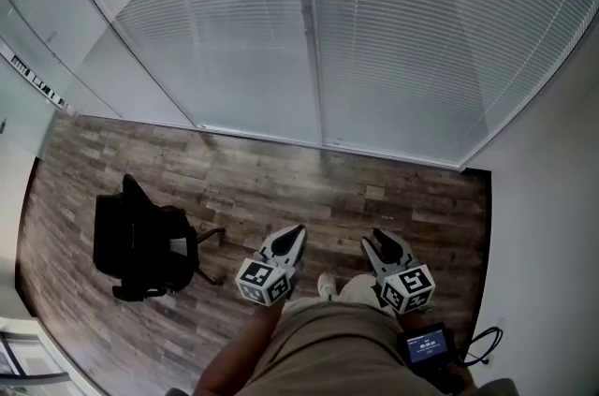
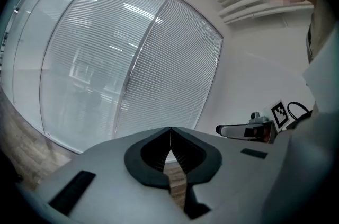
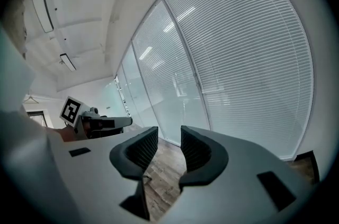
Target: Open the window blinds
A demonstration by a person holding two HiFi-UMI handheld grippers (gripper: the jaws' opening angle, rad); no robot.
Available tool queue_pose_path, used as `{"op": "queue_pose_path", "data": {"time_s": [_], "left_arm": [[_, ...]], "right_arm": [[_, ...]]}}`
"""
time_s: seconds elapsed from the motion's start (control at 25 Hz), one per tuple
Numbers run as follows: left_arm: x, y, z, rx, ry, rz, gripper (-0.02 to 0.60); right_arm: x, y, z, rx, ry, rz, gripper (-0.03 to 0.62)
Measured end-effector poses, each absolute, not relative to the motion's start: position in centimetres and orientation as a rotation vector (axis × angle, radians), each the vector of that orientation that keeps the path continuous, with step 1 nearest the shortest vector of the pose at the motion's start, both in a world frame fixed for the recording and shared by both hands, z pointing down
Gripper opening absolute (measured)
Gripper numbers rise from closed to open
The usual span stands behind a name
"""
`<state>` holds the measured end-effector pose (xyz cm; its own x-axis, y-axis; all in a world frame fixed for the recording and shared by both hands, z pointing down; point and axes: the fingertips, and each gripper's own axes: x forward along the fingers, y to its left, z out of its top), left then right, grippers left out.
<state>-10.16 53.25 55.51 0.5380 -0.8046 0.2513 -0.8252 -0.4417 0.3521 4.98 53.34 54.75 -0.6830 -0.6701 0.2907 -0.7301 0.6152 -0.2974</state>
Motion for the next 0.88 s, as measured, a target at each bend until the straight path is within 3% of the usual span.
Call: {"op": "queue_pose_path", "data": {"time_s": [0.88], "left_arm": [[-11.0,40.7,54.0,2.284,-1.433,0.031,0.017]], "right_arm": [[4.4,38.8,52.5,1.08,-2.747,0.591,0.121]]}}
